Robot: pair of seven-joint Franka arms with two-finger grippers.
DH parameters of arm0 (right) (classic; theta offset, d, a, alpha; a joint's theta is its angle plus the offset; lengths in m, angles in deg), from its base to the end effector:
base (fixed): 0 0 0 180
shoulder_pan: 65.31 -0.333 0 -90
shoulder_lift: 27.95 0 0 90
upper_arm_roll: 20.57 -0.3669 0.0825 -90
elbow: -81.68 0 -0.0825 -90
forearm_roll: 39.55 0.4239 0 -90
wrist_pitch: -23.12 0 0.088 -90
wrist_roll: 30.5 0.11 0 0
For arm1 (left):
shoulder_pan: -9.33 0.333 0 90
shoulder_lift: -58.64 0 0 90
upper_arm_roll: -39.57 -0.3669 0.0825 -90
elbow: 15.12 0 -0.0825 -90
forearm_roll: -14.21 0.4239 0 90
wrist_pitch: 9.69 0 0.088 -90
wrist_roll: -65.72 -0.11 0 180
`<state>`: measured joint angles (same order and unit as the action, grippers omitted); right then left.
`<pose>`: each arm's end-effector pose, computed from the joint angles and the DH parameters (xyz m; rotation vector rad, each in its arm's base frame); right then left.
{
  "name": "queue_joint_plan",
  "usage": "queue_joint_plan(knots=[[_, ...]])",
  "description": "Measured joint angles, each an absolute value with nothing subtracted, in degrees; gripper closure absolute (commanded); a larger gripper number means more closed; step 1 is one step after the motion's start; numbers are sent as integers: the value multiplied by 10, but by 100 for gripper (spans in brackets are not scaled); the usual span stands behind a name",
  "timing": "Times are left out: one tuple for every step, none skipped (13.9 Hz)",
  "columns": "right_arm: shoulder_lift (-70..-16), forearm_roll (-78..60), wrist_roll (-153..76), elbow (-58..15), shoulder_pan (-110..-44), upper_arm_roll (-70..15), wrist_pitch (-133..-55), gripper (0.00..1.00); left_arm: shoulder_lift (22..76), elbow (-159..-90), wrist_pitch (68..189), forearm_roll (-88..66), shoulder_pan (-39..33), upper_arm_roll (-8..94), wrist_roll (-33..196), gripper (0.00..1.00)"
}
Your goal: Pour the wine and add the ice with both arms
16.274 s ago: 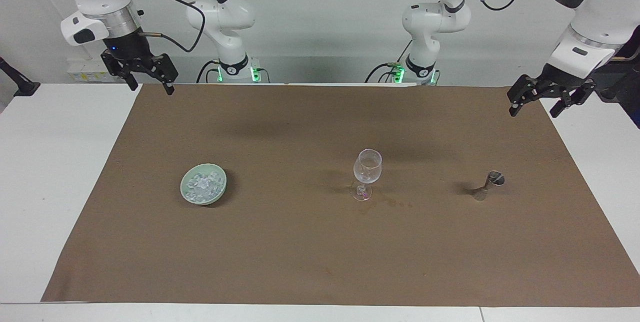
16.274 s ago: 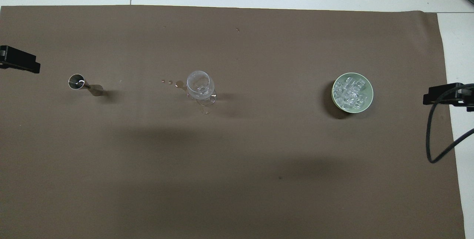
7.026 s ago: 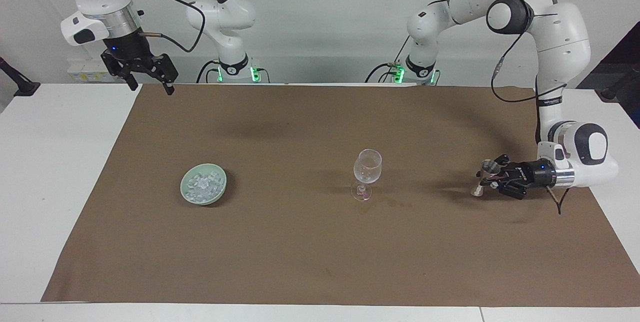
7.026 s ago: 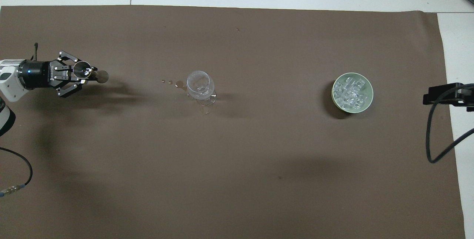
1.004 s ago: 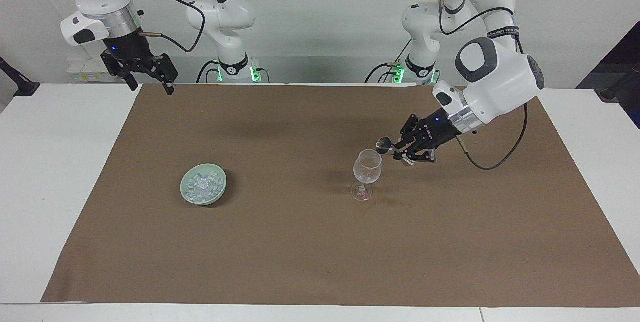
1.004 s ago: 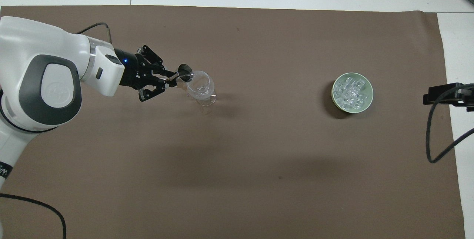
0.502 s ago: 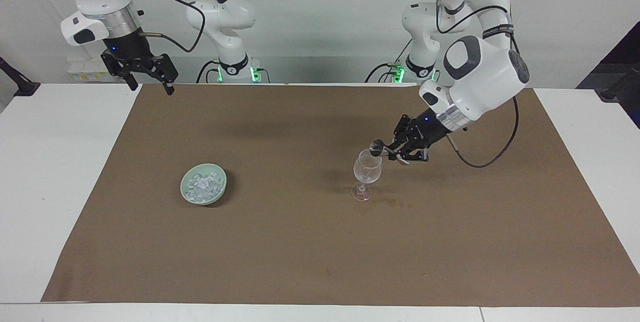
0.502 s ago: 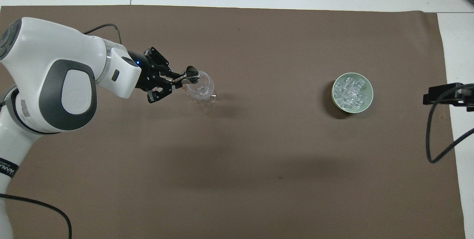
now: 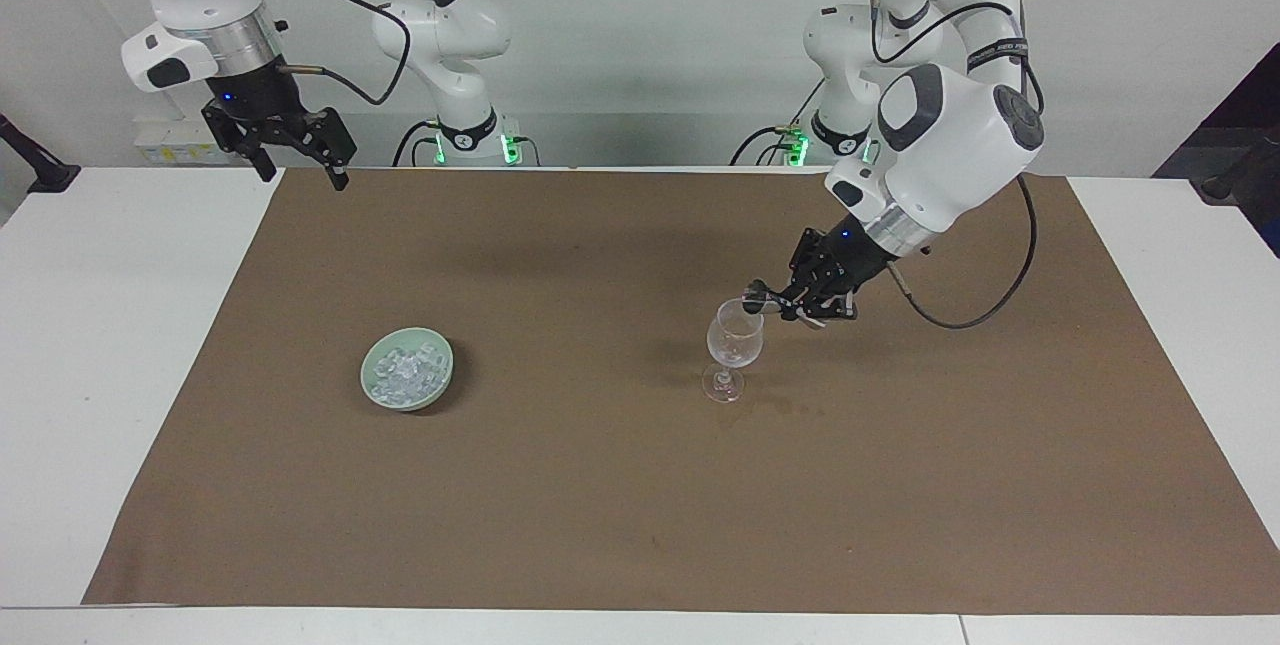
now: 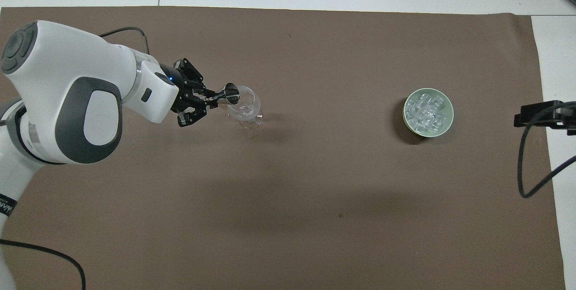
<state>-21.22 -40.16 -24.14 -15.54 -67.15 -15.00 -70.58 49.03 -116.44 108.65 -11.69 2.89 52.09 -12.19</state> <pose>0.5563 -0.0410 0.6807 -3.1263 0.2748 -0.0870 0.6294 -0.2325 0.5174 2.0384 -1.8874 0.4688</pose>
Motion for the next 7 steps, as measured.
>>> queue_joint_plan(knots=[[-212,-402,-241,-155,-671,-150,-706,0,491,-1164,1086,-112,27,521,-115,100],[-212,-402,-241,-155,-671,-150,-706,0,493,-1164,1086,-107,25,521,-111,100],[-212,-402,-241,-155,-671,-150,-706,0,494,-1164,1086,-97,22,520,-104,100],[-212,-402,-241,-155,-671,-150,-706,0,495,-1164,1086,-86,20,520,-90,100],[-212,-402,-241,-155,-671,-150,-706,0,497,-1164,1086,-77,18,520,-79,100],[-212,-402,-241,-155,-671,-150,-706,0,499,-1164,1086,-69,17,520,-73,100],[-212,-402,-241,-155,-671,-150,-706,0,501,-1164,1086,-65,15,520,-67,100]])
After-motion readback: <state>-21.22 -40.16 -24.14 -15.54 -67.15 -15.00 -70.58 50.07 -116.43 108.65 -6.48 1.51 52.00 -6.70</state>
